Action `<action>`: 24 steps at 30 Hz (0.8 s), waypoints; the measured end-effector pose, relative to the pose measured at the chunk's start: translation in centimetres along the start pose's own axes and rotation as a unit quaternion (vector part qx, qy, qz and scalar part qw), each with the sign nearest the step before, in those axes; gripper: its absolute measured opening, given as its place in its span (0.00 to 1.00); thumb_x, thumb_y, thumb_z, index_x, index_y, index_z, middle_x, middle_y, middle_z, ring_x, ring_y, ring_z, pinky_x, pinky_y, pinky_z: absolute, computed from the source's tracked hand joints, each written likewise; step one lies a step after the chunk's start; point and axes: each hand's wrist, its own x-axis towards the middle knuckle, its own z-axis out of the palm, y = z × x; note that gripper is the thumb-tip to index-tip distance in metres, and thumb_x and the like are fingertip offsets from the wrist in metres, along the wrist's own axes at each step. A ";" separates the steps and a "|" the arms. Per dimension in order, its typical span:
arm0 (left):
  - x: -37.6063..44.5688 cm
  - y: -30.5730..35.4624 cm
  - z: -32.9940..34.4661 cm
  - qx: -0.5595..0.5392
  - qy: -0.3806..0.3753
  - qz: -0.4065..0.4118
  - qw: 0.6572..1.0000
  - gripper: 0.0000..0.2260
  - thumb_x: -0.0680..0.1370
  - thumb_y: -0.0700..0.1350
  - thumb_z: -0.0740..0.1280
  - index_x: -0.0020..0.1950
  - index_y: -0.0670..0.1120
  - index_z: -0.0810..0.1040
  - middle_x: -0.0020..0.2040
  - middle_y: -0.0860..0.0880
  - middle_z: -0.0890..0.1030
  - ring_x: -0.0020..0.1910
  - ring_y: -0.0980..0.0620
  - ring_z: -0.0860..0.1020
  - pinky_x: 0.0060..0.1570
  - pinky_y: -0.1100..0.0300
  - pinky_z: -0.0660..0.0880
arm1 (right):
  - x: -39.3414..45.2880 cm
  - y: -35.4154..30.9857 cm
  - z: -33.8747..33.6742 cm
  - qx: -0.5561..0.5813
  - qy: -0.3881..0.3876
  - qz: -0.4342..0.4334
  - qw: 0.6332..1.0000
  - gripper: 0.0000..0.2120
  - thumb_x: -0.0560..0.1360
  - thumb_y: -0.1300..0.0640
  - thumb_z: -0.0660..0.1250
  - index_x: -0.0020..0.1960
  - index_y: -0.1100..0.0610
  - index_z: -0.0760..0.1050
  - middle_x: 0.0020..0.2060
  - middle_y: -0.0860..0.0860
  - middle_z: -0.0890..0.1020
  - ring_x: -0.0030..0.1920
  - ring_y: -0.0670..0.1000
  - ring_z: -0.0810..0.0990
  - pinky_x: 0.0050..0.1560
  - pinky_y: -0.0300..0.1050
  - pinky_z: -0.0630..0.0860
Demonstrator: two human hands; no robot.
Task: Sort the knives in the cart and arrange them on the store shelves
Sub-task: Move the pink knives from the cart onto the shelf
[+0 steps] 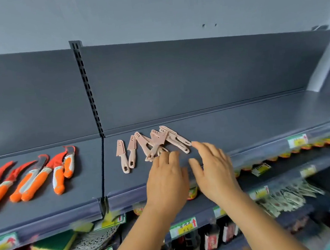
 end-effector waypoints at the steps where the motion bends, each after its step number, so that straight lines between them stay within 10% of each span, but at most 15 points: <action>1: -1.4 0.1 0.2 -0.002 -0.004 0.014 1.000 0.15 0.74 0.43 0.67 0.61 0.42 0.76 0.52 0.45 0.79 0.50 0.43 0.77 0.47 0.52 0.76 | -1.7 0.1 -0.1 -0.001 0.000 0.011 1.000 0.22 0.80 0.48 0.57 0.73 0.48 0.61 0.69 0.46 0.68 0.69 0.51 0.65 0.67 0.47 0.61; 15: -20.0 5.6 4.1 -0.055 -0.235 0.142 0.960 0.19 0.72 0.49 0.57 0.56 0.43 0.79 0.50 0.47 0.81 0.47 0.45 0.80 0.46 0.56 0.79 | -26.3 4.5 0.4 -0.065 -0.058 0.247 0.965 0.25 0.73 0.46 0.57 0.67 0.54 0.73 0.60 0.53 0.79 0.61 0.59 0.76 0.58 0.54 0.71; 24: -30.0 13.9 6.3 -0.077 -0.376 0.194 0.903 0.22 0.81 0.50 0.55 0.75 0.50 0.58 0.74 0.51 0.62 0.72 0.50 0.60 0.70 0.58 0.59 | -39.6 9.1 -2.8 -0.073 -0.080 0.372 0.922 0.23 0.80 0.47 0.53 0.74 0.47 0.59 0.70 0.45 0.67 0.70 0.49 0.65 0.67 0.44 0.59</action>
